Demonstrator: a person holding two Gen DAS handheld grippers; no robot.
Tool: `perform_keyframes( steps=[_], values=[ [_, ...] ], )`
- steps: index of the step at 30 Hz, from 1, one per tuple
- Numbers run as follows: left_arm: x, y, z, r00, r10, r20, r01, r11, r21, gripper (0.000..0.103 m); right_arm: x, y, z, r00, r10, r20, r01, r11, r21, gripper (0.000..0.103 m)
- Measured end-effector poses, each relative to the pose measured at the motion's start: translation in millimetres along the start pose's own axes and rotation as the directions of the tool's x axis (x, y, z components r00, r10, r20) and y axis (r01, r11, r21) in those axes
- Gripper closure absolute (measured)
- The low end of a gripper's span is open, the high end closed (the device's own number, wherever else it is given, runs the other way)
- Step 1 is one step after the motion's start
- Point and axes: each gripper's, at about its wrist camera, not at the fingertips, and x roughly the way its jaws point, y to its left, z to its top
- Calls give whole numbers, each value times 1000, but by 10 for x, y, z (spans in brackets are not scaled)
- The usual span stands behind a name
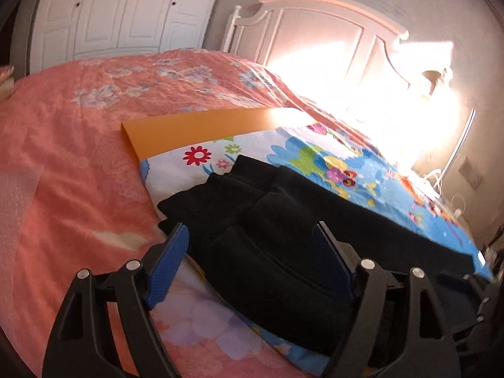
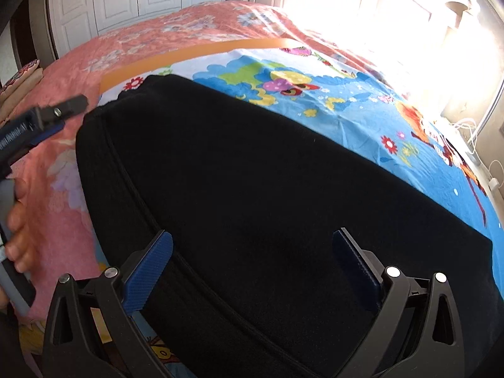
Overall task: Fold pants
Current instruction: 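Grasp the pants' folded end with the left gripper and lift it over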
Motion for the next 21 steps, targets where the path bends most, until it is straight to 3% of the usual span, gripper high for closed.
perform_keyframes(
  steps=[2, 4, 5, 7, 10, 13, 16, 18, 21],
  values=[
    [-43, 457, 93, 995, -102, -11, 96, 964, -248, 25, 27, -58, -26, 1000, 31, -4, -31, 999, 31, 5],
    [-52, 846, 117, 986, -169, 4, 156, 895, -417, 37, 24, -22, -39, 1000, 19, -1, -19, 1000, 15, 5],
    [-46, 999, 103, 981, -192, 13, 174, 858, -483, 39, 27, -20, -42, 1000, 15, -8, -15, 1000, 23, 5],
    [1, 1185, 48, 969, -248, 20, 215, 796, -566, 42, 25, -8, -24, 999, 8, -34, -7, 1000, 29, 5],
    [146, 1232, -27, 939, -343, 13, 279, 743, -608, 47, -2, 26, 32, 996, 31, -84, -30, 1000, 5, 5],
    [308, 1219, -81, 927, -375, -15, 280, 717, -638, 49, -55, 27, 148, 992, 95, -81, -95, 995, 7, 6],
    [427, 1230, -136, 919, -393, -27, 275, 690, -669, 50, -107, -25, 291, 998, 62, -28, -62, 998, 14, 5],
    [512, 1231, -157, 916, -397, -51, 262, 693, -672, 50, -68, -104, 381, 1000, 18, -12, -18, 1000, 23, 5],
    [597, 1227, -129, 910, -410, -58, 271, 697, -664, 58, 9, -179, 547, 999, -48, 23, 48, 999, 10, 5]
  ],
)
